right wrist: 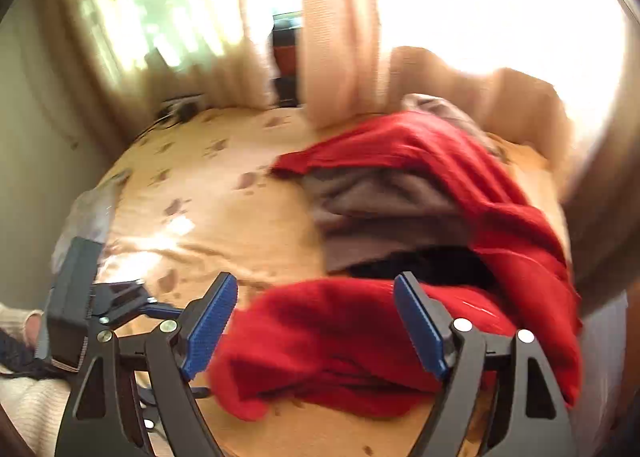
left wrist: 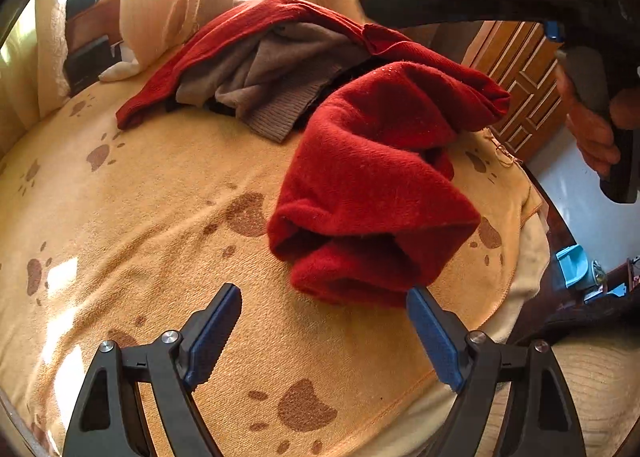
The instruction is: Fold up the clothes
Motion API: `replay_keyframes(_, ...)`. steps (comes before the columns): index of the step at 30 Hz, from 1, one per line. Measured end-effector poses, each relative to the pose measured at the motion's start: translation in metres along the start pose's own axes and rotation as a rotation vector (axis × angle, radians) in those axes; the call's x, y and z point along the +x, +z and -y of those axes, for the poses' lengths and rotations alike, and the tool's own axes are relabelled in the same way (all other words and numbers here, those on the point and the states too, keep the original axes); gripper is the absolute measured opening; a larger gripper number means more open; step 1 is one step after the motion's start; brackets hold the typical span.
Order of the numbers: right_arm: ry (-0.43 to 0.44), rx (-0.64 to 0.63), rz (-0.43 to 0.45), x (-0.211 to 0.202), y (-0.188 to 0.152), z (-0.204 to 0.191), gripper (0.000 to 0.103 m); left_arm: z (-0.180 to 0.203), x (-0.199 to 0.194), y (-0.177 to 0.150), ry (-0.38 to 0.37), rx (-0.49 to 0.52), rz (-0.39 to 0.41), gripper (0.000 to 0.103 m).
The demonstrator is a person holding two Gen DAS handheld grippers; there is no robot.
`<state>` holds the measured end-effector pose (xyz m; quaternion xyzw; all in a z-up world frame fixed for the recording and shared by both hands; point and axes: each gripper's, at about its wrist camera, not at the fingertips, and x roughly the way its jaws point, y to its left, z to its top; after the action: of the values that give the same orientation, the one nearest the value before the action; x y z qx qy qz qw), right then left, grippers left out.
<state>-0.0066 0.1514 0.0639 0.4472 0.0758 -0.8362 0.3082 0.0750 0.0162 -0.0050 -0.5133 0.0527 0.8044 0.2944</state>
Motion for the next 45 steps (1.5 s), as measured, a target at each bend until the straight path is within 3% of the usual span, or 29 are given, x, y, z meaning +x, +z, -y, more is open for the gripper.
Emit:
replay_keyframes(2,0.072,-0.117,-0.062,0.030,0.009,-0.034,0.084,-0.014,-0.007,-0.008,0.018,-0.032,0.009,0.087)
replay_keyframes(8,0.001,-0.298,-0.375,0.105,-0.022,-0.064,0.081,-0.063,-0.028,-0.036,0.090,-0.153,0.025,0.087)
replay_keyframes(9,-0.039,-0.275,-0.399,0.103,-0.028,-0.055,0.072,-0.070,-0.031,-0.040,0.101,-0.170,0.028,0.087)
replay_keyframes(10,-0.079,-0.251,-0.422,0.102,-0.035,-0.047,0.051,-0.076,-0.033,-0.043,0.105,-0.185,0.032,0.087)
replay_keyframes(11,-0.120,-0.228,-0.445,0.100,-0.042,-0.038,0.040,-0.083,-0.035,-0.046,0.109,-0.199,0.036,0.087)
replay_keyframes(12,-0.160,-0.204,-0.468,0.099,-0.048,-0.030,0.022,-0.089,-0.036,-0.048,0.109,-0.211,0.040,0.087)
replay_keyframes(13,-0.201,-0.180,-0.491,0.097,-0.055,-0.021,0.014,-0.093,-0.035,-0.049,0.106,-0.218,0.043,0.087)
replay_keyframes(14,-0.232,-0.137,-0.491,0.090,-0.059,-0.013,0.014,-0.096,-0.035,-0.049,0.102,-0.221,0.046,0.087)
replay_keyframes(21,-0.493,0.102,-0.231,-0.035,-0.043,0.002,0.012,-0.094,-0.026,-0.029,0.035,-0.124,0.078,0.087)
replay_keyframes(26,-0.716,0.164,-0.003,-0.128,-0.006,-0.017,0.012,-0.077,-0.025,0.001,-0.005,-0.025,0.134,0.087)
replay_keyframes(30,-0.834,0.181,0.128,-0.186,0.014,-0.026,0.011,-0.058,-0.032,0.023,-0.002,0.039,0.201,0.087)
replay_keyframes(40,-0.924,0.106,0.403,-0.303,0.049,-0.026,0.010,0.024,-0.012,0.058,0.008,0.088,0.323,0.087)
replay_keyframes(45,-0.933,0.040,0.513,-0.358,0.071,-0.028,0.010,0.063,0.011,0.071,0.082,0.094,0.404,0.087)
